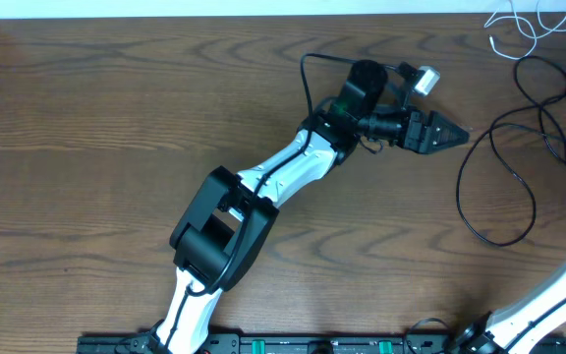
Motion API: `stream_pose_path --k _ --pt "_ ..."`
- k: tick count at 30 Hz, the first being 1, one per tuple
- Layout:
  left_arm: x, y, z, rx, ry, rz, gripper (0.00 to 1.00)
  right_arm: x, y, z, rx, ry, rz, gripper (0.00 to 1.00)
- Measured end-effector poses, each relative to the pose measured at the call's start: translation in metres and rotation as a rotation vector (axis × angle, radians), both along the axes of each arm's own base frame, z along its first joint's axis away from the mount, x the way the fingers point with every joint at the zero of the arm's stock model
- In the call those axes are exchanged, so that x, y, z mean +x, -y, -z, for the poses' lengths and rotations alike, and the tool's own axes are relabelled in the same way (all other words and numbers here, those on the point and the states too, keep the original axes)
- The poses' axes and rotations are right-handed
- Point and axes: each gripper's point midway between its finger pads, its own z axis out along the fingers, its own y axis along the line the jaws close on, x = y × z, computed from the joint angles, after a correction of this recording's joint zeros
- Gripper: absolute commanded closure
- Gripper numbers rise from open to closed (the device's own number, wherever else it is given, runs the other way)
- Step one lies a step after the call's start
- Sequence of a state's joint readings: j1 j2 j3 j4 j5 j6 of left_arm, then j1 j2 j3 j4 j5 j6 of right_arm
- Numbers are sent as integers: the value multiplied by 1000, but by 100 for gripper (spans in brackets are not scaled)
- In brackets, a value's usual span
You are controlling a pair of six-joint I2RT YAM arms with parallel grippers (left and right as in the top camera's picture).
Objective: Untangle cables
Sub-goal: 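Reach the left gripper across to the black cable at upper right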
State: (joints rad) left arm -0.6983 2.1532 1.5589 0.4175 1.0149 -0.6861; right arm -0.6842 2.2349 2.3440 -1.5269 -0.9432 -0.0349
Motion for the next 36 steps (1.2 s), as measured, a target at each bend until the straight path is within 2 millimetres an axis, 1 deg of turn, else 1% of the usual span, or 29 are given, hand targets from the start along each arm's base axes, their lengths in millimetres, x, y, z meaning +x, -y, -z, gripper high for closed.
stream_pose_path --k 2,5,8,12,16,18,20,24,29,32,36 --pt "-3 3 -2 -5 -4 2 4 13 -25 -4 15 27 -55 1" --pt "-5 6 -1 -1 -11 -3 5 35 -70 -11 37 62 -138 1" --pt "-4 8 -4 -12 1 -8 4 53 -106 -18 57 92 -188 1" --pt "-2 8 -9 -32 22 -12 4 79 -147 -30 80 146 -227 1" --pt "-1 8 -13 -45 37 -13 4 100 -182 -44 101 202 -254 1" --pt "1 7 -13 -45 37 -17 4 108 -202 -51 121 220 -269 1" --pt "7 3 -14 -47 41 -32 4 110 -220 -56 152 209 -278 1" --pt "28 -6 -16 -53 64 -109 4 111 -232 -61 198 193 -281 1" --pt "58 -11 -15 -36 92 -268 4 111 -236 -70 250 196 -291 1" --pt "65 -6 -18 -40 118 -341 5 109 -241 -73 272 194 -306 1" --pt "64 4 -39 -110 187 -388 5 106 -251 -75 293 188 -332 1"
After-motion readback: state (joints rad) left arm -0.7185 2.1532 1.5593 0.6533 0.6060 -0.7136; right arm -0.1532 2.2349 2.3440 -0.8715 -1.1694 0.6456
